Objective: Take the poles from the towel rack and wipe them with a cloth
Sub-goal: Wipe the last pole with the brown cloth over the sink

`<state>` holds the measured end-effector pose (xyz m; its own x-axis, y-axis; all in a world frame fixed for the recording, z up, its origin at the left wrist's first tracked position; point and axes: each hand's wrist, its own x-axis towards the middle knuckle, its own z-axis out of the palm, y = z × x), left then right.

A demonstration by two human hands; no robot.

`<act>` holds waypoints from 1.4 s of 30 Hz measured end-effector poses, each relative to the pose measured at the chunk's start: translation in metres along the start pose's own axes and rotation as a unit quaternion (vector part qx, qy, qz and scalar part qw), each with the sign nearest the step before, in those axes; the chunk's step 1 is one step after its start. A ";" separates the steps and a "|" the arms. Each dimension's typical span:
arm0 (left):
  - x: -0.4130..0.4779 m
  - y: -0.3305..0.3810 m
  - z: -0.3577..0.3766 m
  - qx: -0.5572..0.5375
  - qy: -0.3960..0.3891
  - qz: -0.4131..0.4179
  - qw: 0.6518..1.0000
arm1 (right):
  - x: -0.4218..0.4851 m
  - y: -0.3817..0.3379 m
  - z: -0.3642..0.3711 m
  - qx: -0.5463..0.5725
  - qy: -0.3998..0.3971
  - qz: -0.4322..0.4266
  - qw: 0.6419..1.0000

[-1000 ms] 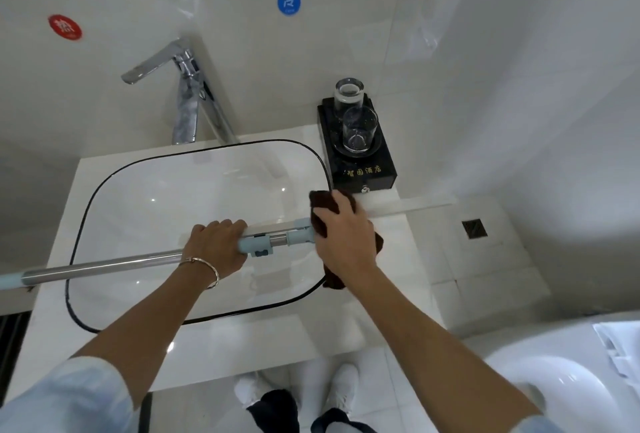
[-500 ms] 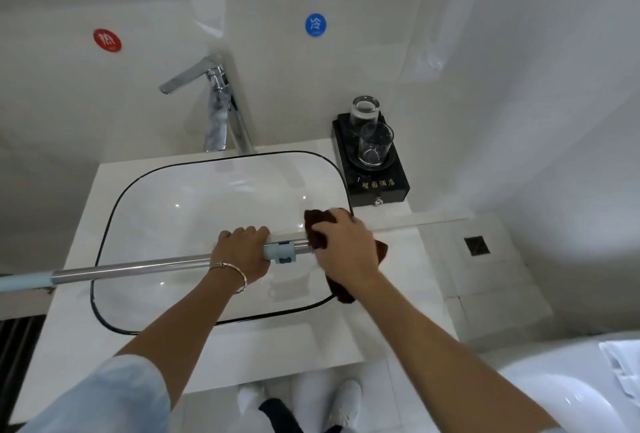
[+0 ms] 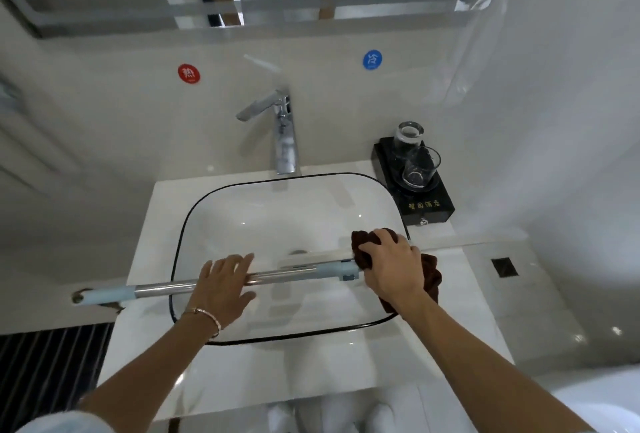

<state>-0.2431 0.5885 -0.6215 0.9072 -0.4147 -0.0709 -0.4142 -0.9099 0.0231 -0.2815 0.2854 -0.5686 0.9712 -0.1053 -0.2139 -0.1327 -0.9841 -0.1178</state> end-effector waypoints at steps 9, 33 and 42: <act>-0.012 -0.012 -0.009 0.038 -0.060 -0.013 0.997 | 0.004 -0.005 -0.032 0.228 0.028 0.098 0.968; 0.006 -0.026 -0.016 -0.029 -0.141 -0.049 0.988 | -0.011 -0.074 0.013 0.106 0.047 0.091 0.989; 0.012 -0.021 -0.009 -0.010 -0.109 -0.028 0.994 | -0.027 -0.123 0.027 0.029 0.091 -0.017 0.995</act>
<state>-0.2223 0.6028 -0.6135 0.8899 -0.3542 -0.2876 -0.3607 -0.9321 0.0318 -0.2968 0.4128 -0.5746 0.9943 -0.1021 -0.0297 -0.1058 -0.9782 -0.1789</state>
